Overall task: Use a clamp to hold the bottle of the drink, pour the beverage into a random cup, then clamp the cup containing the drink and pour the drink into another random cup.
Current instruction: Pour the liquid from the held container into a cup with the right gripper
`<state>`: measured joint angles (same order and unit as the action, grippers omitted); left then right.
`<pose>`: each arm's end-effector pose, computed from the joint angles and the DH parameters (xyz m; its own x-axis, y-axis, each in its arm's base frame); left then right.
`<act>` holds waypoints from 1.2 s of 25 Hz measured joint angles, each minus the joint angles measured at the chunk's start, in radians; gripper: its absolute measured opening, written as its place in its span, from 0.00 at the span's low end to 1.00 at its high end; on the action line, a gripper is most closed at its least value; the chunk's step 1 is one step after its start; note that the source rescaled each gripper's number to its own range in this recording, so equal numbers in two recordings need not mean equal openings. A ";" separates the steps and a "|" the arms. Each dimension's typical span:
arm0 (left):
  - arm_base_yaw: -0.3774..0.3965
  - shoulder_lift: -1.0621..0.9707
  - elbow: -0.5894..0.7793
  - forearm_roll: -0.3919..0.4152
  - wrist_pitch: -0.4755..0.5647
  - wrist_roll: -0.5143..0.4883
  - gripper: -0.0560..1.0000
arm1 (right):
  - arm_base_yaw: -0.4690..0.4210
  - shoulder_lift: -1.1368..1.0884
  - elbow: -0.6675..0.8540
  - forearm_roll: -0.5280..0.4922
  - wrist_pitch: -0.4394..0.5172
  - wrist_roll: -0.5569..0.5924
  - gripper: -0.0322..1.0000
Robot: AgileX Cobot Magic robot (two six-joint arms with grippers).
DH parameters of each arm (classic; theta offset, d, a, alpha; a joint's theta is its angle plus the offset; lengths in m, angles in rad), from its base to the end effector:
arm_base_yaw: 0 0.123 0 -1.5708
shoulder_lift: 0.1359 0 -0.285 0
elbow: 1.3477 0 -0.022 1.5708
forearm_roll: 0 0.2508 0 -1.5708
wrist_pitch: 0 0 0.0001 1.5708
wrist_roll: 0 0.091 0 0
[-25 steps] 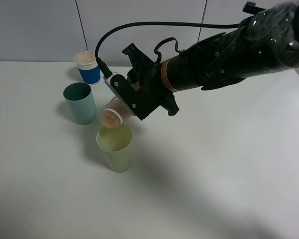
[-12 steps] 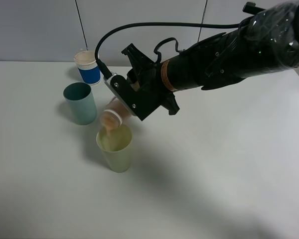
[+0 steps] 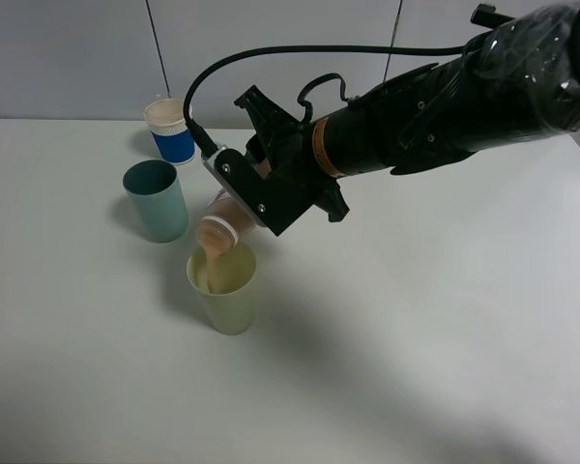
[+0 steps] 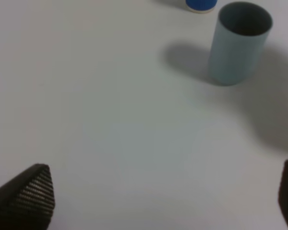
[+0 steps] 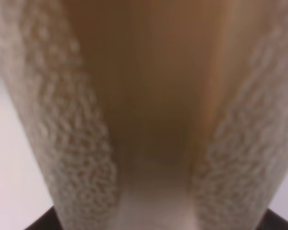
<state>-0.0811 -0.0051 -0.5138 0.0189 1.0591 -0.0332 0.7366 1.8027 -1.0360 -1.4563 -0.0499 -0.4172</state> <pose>-0.0071 0.0021 0.2812 -0.4376 0.0115 -0.8991 0.0558 0.9983 -0.0143 0.2803 0.2602 0.1917 0.8056 -0.5565 0.2033 -0.2327 -0.6128 -0.7552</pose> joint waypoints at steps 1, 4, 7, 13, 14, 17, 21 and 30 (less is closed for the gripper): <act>0.000 0.000 0.000 0.000 0.000 0.000 0.95 | 0.000 0.000 0.000 0.000 0.000 -0.001 0.05; 0.000 0.000 0.000 0.000 0.000 0.000 0.95 | 0.000 0.000 0.000 0.000 0.000 -0.003 0.05; 0.000 0.000 0.000 0.000 0.000 0.000 0.95 | 0.000 0.000 0.000 0.000 0.000 -0.016 0.04; 0.000 0.000 0.000 0.000 0.000 0.000 0.95 | 0.000 0.000 0.000 0.000 0.000 -0.023 0.04; 0.000 0.000 0.000 0.000 0.000 0.000 0.95 | 0.000 0.000 0.000 0.000 0.000 -0.024 0.04; 0.000 0.000 0.000 0.000 0.000 0.000 0.95 | 0.000 0.000 0.000 0.000 0.000 -0.024 0.04; 0.000 0.000 0.000 0.000 0.000 0.000 0.95 | 0.000 0.000 0.000 0.000 0.000 -0.031 0.04; 0.000 0.000 0.000 0.000 0.000 0.000 0.95 | 0.000 0.000 0.000 0.000 0.000 -0.045 0.04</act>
<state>-0.0811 -0.0051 -0.5138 0.0189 1.0591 -0.0332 0.7366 1.8027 -1.0360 -1.4563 -0.0499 -0.4625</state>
